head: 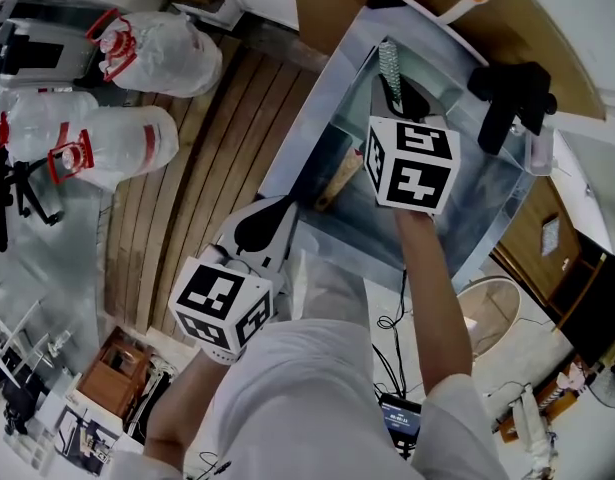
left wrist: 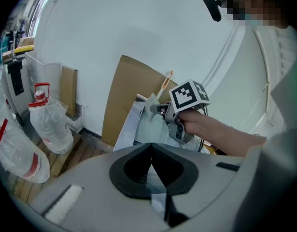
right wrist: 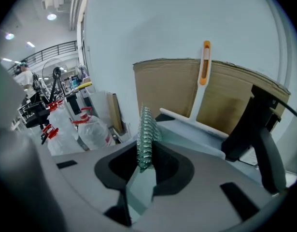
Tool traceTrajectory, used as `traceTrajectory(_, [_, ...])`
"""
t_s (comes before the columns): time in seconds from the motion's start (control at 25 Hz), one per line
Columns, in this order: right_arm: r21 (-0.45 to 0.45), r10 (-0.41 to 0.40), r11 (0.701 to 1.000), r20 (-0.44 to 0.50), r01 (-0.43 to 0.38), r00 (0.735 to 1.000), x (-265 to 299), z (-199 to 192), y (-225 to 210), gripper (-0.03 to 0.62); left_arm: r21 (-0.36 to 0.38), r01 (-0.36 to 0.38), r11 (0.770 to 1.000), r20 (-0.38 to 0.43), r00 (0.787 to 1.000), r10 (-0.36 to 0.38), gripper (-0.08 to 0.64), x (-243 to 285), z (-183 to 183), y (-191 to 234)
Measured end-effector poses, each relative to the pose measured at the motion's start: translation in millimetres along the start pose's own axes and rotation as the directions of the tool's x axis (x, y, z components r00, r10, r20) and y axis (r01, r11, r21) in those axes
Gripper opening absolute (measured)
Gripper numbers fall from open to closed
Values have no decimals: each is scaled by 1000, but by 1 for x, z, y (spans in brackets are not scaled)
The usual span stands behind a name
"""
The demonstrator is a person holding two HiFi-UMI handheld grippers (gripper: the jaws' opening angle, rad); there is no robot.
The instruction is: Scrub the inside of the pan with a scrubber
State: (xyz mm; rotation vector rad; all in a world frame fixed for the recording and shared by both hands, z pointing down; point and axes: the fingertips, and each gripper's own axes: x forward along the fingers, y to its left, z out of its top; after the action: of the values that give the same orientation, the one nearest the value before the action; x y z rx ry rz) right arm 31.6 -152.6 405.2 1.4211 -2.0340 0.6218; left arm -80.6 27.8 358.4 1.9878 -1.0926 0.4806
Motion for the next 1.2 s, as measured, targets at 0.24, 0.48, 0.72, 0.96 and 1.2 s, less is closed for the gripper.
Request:
traceTrajectory(0.24, [55,131,990,14,-131,991,9,1,16,71,-7,-8,1000,1,1000,8,5,-1,0,6])
traceTrajectory(0.48, [333,251,903,102,-271,963,10,4,15,71,-18,-10,1000,-5,1000,10,5,1,-5,9])
traceTrajectory(0.72, [458,265,832,167,-313,950,9,3,13,71,-17,-3,1000,-11,1000,3,5,3,-10,6])
traceTrajectory(0.96, [484,271,813,181,-325,945,9,-4,17,71,-16,-5,1000,-14,1000,5,5,2,-14,5])
traceTrajectory(1.2, [543,303,759,193,-359,933,8,-19,28,71,-17,-8,1000,-17,1000,8,5,-2,-21,6])
